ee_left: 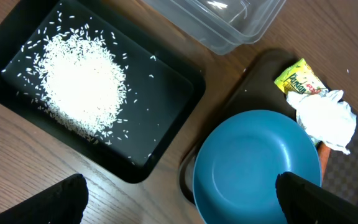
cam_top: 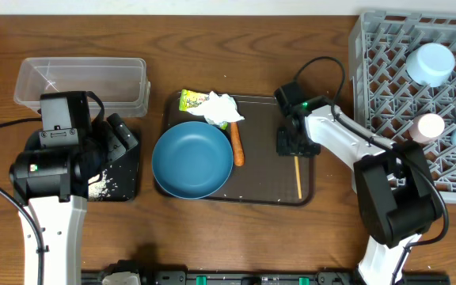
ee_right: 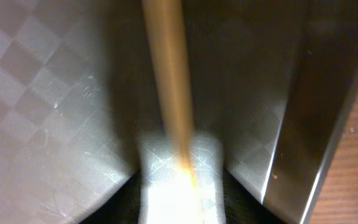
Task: Sort waste into correct bins and load items into the dishwasher rack
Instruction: 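Carry the chopstick into the dish rack and insert it upright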
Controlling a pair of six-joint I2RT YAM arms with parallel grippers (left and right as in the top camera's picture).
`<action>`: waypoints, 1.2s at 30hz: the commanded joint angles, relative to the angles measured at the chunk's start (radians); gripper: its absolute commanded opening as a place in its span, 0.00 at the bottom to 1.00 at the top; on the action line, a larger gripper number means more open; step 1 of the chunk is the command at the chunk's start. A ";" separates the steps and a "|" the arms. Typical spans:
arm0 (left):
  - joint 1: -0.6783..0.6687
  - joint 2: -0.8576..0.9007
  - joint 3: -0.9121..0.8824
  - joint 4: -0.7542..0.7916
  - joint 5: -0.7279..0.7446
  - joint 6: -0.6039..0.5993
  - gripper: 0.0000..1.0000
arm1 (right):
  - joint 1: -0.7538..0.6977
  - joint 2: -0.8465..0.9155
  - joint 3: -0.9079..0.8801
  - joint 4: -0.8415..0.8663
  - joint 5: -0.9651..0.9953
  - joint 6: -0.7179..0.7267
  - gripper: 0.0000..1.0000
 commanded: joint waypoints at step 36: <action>0.005 0.001 0.016 -0.002 -0.008 -0.009 0.99 | -0.573 0.160 0.872 -0.261 -0.047 -0.554 0.03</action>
